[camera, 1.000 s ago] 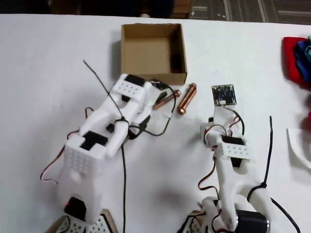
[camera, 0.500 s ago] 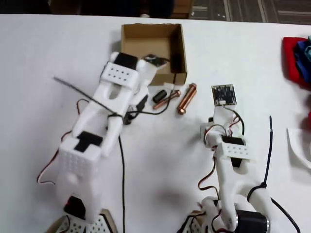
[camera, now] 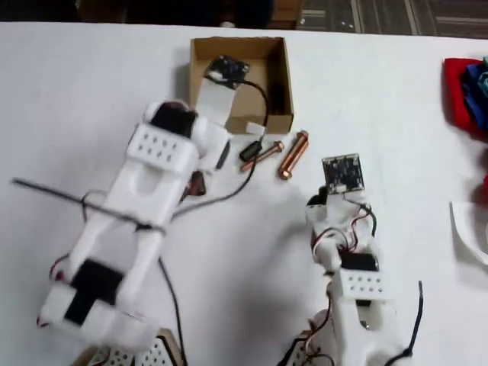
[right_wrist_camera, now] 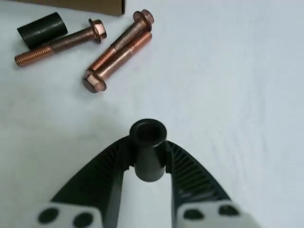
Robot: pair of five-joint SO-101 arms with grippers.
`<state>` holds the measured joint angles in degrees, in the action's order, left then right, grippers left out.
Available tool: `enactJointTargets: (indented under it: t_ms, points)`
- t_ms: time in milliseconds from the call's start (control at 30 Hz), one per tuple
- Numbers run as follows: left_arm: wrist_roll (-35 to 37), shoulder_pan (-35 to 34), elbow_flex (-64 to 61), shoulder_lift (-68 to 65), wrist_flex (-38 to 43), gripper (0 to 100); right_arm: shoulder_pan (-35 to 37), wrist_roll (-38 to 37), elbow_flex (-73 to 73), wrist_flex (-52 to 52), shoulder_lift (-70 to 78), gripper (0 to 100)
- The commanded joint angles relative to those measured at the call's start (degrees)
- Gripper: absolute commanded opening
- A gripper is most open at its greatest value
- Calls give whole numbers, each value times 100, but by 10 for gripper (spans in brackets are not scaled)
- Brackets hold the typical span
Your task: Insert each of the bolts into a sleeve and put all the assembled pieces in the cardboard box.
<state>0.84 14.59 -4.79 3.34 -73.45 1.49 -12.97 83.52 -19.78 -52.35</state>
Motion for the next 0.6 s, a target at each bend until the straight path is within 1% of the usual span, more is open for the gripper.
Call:
enactJointTargets:
  t_ms: [0, 133, 167, 233, 300, 467, 567]
  points:
    - [545, 334, -1640, 1240, 1776, 24, 84, 53, 70, 119, -514, 20]
    - [589, 413, -3204, 2180, 3552, 24, 409, 53, 167, 259, -549, 20]
    - [598, 413, -3477, 2391, 3886, 24, 558, 53, 255, 382, -549, 20]
    - [624, 413, -3890, 2716, 4281, 24, 831, 53, 440, 699, -549, 20]
    - [949, 404, -4127, 2963, 4396, 24, 998, 53, 589, 971, -549, 20]
    - [2207, 396, -4101, 3464, 4387, 24, 1068, 53, 712, 1534, -541, 20]
    - [2593, 396, -4075, 3736, 4413, 24, 1226, 53, 703, 2070, -541, 20]
